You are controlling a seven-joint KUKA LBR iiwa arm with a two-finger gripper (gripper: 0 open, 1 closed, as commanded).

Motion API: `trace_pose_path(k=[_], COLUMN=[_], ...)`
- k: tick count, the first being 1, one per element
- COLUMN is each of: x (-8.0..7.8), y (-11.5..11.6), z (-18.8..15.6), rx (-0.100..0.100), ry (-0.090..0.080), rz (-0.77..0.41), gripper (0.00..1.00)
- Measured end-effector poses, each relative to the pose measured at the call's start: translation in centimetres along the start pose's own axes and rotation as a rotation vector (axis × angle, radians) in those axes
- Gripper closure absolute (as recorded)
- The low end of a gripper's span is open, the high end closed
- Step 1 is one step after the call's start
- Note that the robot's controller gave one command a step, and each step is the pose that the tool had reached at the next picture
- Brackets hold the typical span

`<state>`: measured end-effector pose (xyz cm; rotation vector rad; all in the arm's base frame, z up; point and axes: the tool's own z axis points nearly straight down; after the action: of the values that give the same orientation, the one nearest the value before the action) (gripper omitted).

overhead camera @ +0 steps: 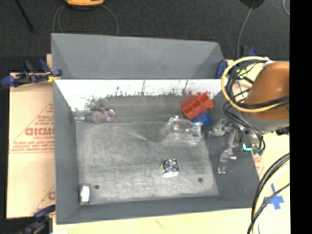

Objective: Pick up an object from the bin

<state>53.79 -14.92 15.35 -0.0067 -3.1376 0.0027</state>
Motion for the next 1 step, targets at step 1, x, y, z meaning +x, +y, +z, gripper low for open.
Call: trace_pose_path(k=[1], x=[-0.38], y=[6.42], z=[7.22], rx=[-0.005], ry=[-0.001], rz=[0.096], gripper=[0.0])
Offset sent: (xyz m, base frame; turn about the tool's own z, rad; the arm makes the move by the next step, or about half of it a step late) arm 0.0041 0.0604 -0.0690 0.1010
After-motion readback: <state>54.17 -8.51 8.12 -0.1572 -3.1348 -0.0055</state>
